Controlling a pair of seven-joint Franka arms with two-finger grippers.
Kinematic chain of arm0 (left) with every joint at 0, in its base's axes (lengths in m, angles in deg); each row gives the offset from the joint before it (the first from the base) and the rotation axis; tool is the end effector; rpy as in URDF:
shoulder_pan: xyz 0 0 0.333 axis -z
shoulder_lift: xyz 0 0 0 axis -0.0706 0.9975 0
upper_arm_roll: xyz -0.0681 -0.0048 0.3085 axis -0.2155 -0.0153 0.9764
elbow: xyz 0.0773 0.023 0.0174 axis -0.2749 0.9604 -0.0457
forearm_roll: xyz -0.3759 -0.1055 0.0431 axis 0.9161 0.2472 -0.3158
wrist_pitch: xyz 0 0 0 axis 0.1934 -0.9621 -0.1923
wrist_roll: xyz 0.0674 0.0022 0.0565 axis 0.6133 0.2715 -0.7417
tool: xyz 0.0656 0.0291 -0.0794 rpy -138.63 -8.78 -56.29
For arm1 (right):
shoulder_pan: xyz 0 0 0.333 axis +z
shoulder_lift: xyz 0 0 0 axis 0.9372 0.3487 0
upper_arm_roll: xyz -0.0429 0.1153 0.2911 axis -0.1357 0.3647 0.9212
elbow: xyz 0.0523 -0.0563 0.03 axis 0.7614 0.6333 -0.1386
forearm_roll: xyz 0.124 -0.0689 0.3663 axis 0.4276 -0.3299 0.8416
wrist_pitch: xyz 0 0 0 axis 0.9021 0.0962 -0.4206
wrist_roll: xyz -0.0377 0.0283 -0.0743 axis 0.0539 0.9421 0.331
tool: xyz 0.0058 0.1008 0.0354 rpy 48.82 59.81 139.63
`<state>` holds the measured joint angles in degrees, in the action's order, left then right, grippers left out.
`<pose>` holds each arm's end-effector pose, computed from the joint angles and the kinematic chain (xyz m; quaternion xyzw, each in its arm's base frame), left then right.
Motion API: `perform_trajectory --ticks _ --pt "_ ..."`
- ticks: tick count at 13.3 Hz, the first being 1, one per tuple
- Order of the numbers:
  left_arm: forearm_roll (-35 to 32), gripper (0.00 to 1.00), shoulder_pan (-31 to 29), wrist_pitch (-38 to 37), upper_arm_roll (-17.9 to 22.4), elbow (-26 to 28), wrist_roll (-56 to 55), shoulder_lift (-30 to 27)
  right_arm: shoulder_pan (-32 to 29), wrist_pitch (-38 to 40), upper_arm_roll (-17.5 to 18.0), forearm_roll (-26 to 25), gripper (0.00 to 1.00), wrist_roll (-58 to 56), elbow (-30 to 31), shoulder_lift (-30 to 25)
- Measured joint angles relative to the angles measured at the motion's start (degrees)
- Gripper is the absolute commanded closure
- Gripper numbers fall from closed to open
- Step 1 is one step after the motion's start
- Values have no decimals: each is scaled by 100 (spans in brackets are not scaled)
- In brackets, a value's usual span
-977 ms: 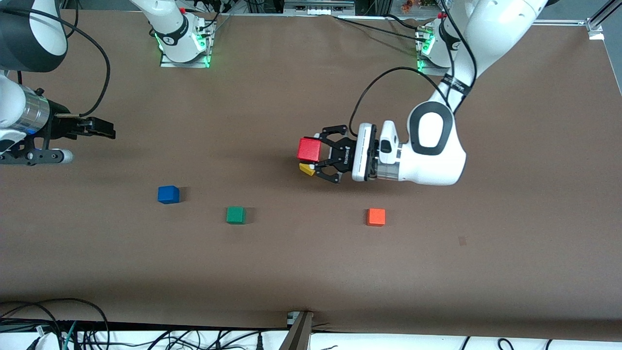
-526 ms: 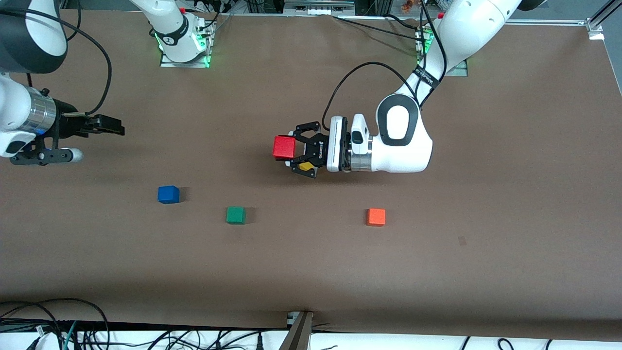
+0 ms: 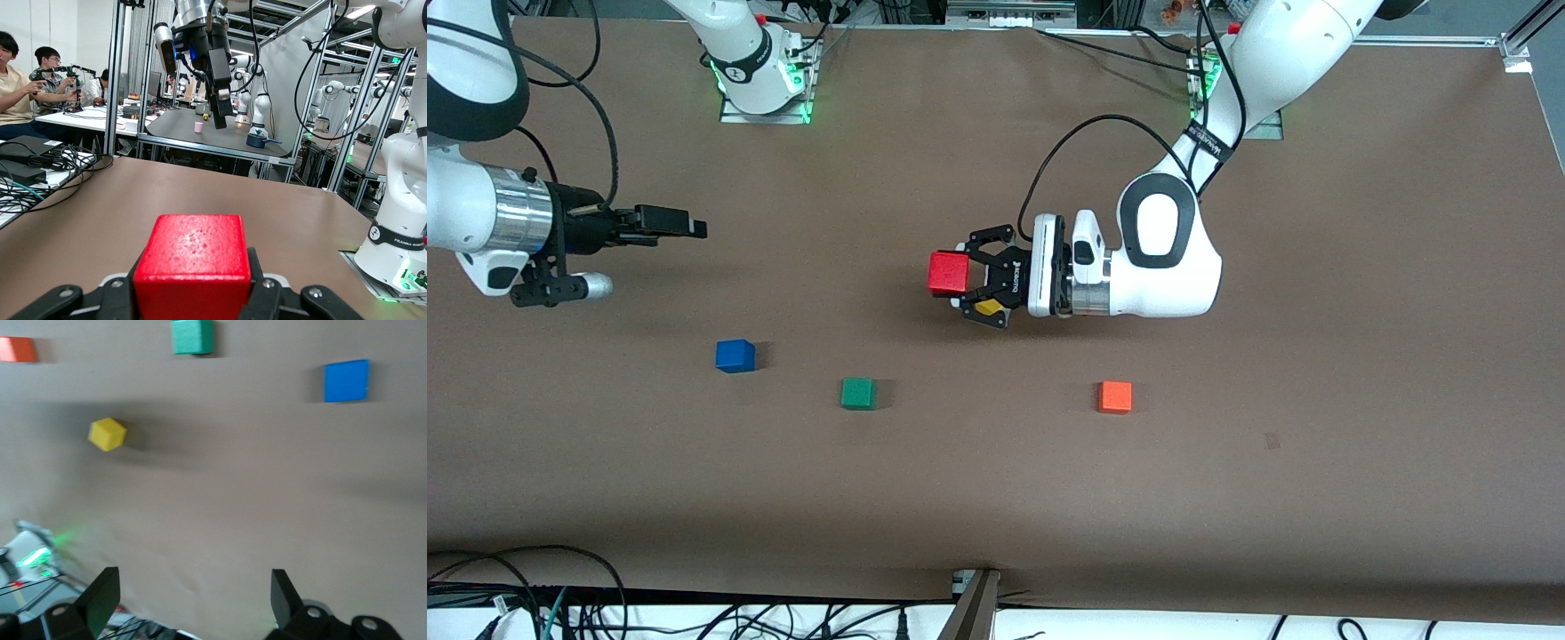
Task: Pass red block to right arm, stack on blue
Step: 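Hold the red cube while the right gripper reaches toward it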
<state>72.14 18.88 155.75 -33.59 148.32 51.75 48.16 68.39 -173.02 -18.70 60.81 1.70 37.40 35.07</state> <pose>0.5917 -0.4173 0.3450 0.5680 -0.5137 0.3923 0.5096 0.5890 0.0563 0.4997 -0.9625 -0.0058 0.1640 0.2162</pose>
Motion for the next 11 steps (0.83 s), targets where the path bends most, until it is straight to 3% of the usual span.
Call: perform_trajectory --ticks 3,6,11 --pt "0 100 -2 0 2 -10 0 0 -217 256 -10 840 0 -400 8 304" --pt "0 100 -3 0 2 -15 4 0 -642 586 -27 2082 0 -896 13 814" --pt "0 100 -11 0 21 -20 5 4 -629 596 35 3694 0 -1135 43 1490"
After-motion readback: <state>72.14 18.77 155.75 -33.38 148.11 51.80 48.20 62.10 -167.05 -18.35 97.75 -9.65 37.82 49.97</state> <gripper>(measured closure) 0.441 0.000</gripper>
